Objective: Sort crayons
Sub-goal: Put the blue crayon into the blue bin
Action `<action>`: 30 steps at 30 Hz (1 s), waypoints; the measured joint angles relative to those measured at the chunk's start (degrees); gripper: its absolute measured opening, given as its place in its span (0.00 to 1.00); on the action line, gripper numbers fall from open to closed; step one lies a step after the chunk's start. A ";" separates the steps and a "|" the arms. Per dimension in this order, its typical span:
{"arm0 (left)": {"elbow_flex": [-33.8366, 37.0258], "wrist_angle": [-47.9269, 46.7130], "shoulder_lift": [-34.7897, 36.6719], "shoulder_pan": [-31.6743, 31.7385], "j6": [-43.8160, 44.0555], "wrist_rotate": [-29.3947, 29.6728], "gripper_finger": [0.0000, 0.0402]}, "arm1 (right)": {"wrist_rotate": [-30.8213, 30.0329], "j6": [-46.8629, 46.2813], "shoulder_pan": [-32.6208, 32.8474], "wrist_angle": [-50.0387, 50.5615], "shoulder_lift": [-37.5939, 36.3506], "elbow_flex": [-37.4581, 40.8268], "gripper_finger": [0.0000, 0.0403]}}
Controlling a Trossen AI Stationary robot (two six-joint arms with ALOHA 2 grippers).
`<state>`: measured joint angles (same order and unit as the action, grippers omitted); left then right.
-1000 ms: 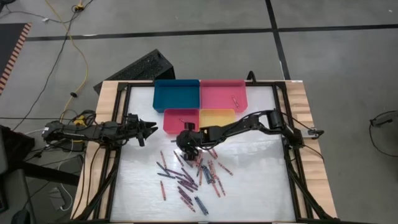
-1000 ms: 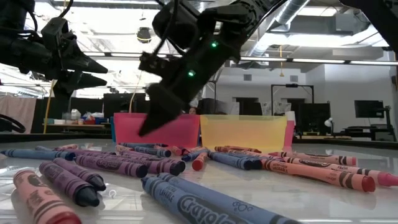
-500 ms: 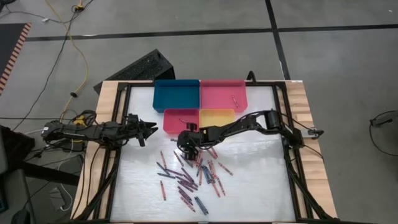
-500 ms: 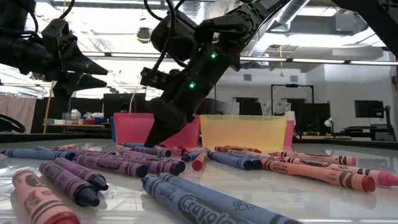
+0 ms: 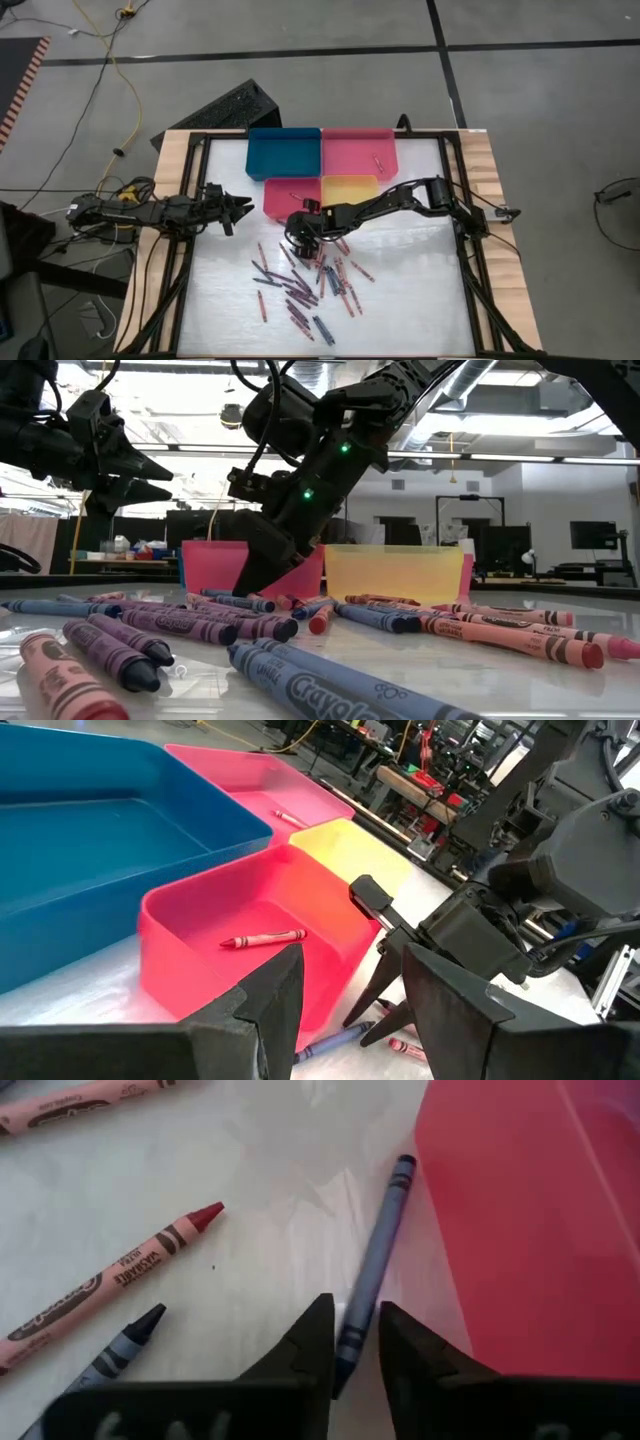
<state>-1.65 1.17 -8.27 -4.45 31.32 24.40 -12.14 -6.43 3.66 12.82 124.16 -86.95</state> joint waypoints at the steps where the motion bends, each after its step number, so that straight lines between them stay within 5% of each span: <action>1: 0.00 0.00 0.00 -0.02 0.01 0.00 0.40 | -0.01 -0.01 0.04 0.09 0.00 0.00 0.16; 9: 0.00 0.00 0.00 -0.01 0.01 -0.07 0.40 | -0.50 -0.79 0.04 0.32 -0.05 0.02 0.02; 30: 0.00 0.00 0.01 -0.01 0.01 -0.09 0.40 | -1.23 4.21 0.06 12.63 0.32 -16.63 0.01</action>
<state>-1.65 1.17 -8.26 -4.46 31.33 24.31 -13.37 -2.22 3.72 25.45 124.49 -103.58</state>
